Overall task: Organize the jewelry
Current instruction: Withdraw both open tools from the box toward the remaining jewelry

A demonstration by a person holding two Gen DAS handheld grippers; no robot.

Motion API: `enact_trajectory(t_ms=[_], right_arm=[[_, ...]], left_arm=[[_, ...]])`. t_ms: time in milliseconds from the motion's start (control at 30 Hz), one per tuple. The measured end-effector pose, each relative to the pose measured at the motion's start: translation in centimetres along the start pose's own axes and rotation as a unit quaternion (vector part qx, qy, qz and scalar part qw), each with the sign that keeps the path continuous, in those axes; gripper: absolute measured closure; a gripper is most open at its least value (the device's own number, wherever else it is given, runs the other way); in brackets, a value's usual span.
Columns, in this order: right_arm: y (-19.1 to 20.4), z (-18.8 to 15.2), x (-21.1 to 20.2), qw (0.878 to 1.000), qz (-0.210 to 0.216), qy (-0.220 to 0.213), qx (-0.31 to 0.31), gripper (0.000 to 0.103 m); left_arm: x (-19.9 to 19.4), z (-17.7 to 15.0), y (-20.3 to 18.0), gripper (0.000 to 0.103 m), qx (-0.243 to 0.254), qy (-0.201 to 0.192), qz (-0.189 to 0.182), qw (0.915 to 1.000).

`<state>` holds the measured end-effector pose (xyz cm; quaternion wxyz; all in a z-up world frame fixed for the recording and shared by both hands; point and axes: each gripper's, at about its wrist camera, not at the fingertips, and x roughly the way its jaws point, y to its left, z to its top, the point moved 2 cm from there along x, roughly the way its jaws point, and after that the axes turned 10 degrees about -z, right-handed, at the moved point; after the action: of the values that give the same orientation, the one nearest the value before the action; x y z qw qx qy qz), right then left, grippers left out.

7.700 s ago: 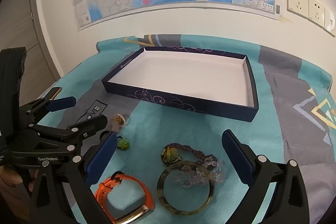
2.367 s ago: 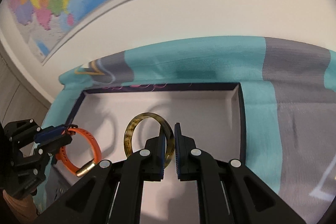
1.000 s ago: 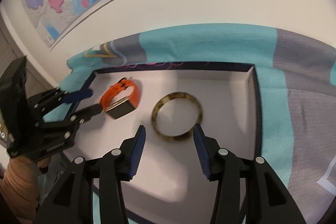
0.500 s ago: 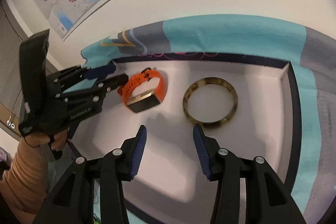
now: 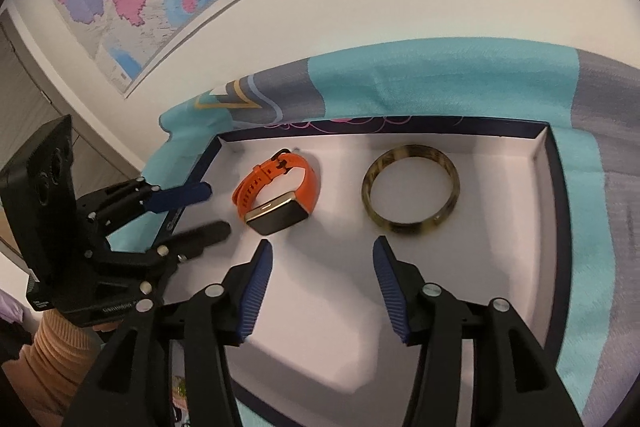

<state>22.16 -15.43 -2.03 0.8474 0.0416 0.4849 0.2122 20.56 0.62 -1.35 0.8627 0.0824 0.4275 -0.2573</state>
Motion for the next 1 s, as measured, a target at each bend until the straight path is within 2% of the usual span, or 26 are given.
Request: enact_trajectory(t_ms=[133, 333, 433, 533, 667, 733, 800, 867, 1000], right_arm=[[-0.1, -0.5, -0.6, 1.0, -0.011, -0.006, -0.008, 0.05], [-0.8, -1.3, -0.7, 1.0, -0.012, -0.006, -0.001, 0.048], [-1.2, -1.1, -0.9, 1.0, -0.016, -0.01, 0.002, 0.048], [-1.8, -0.4, -0.9, 1.0, -0.021, -0.014, 0.011, 0.048], [-2.0, 0.4, -0.3, 1.0, -0.011, -0.009, 0.018, 0.044], [-1.9, 0.4, -0.2, 1.0, -0.01, -0.008, 0.018, 0.044], [-1.7, -0.1, -0.8, 1.0, -0.008, -0.014, 0.012, 0.044], [-1.1, -1.1, -2.1, 1.0, -0.006, -0.025, -0.014, 0.044], [-0.2, -3.7, -4.9, 0.997, -0.003, -0.032, -0.065, 0.044]], left_arm=[[1.0, -0.3, -1.0, 0.053, 0.014, 0.016, 0.0, 0.9998], [2.4, 0.9, 0.2, 0.052, -0.022, 0.037, 0.002, 0.999], [2.9, 1.6, 0.9, 0.06, -0.033, 0.043, 0.015, 0.9984], [3.1, 2.0, 1.1, 0.06, -0.036, 0.042, 0.005, 0.9985], [3.3, 2.0, 0.7, 0.058, -0.024, 0.04, 0.012, 0.9988], [2.8, 1.8, 0.6, 0.058, -0.022, 0.032, 0.018, 0.9991], [1.8, 1.5, 0.1, 0.051, -0.012, 0.014, 0.026, 0.9995], [0.1, 0.9, -0.6, 0.046, -0.002, -0.014, 0.027, 0.9995], [-3.2, -0.7, -2.8, 0.046, 0.022, -0.054, 0.02, 0.9981]])
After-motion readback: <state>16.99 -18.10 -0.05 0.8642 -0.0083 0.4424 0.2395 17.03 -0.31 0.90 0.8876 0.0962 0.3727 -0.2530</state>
